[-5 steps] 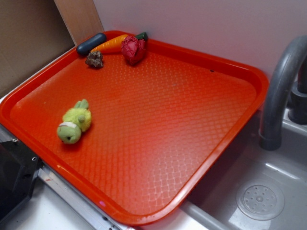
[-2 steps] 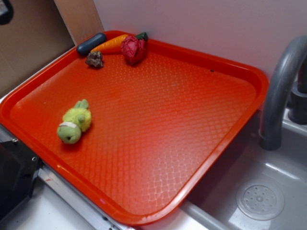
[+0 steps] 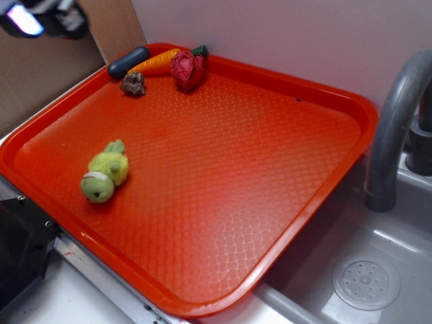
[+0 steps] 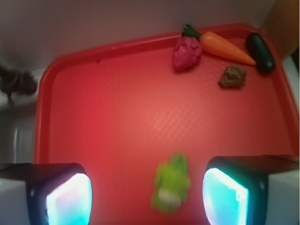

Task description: Grab the red paper.

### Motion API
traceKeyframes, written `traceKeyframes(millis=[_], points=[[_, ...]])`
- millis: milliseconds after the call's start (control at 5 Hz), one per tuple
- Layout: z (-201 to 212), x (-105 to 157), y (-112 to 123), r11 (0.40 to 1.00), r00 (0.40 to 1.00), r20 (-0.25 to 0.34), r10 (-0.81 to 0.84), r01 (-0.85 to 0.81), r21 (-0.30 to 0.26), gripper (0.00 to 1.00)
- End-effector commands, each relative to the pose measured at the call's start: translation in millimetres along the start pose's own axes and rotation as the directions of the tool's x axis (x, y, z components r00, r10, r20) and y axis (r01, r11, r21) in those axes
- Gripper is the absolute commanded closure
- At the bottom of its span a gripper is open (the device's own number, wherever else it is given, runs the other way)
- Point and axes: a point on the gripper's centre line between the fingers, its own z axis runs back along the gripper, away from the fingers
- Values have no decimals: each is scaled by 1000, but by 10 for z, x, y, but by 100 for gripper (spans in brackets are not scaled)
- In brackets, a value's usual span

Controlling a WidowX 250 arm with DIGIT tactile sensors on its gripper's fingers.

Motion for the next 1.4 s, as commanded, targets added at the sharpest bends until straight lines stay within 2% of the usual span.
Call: traceKeyframes(millis=[0, 200, 400, 600, 800, 1200], points=[[-461, 769, 371, 996, 990, 105, 92, -91, -19, 0], [-744, 1011, 407, 997, 990, 119, 79, -77, -24, 0], [-891, 1059, 359, 998, 989, 141, 41, -33, -56, 0], [-1055, 1139, 324, 998, 992, 129, 11, -3, -59, 0], [-1215, 1198, 348, 1000, 992, 123, -1, 1, 1, 0], [-1499, 1364, 366, 999, 996, 80, -51, 52, -5, 0]])
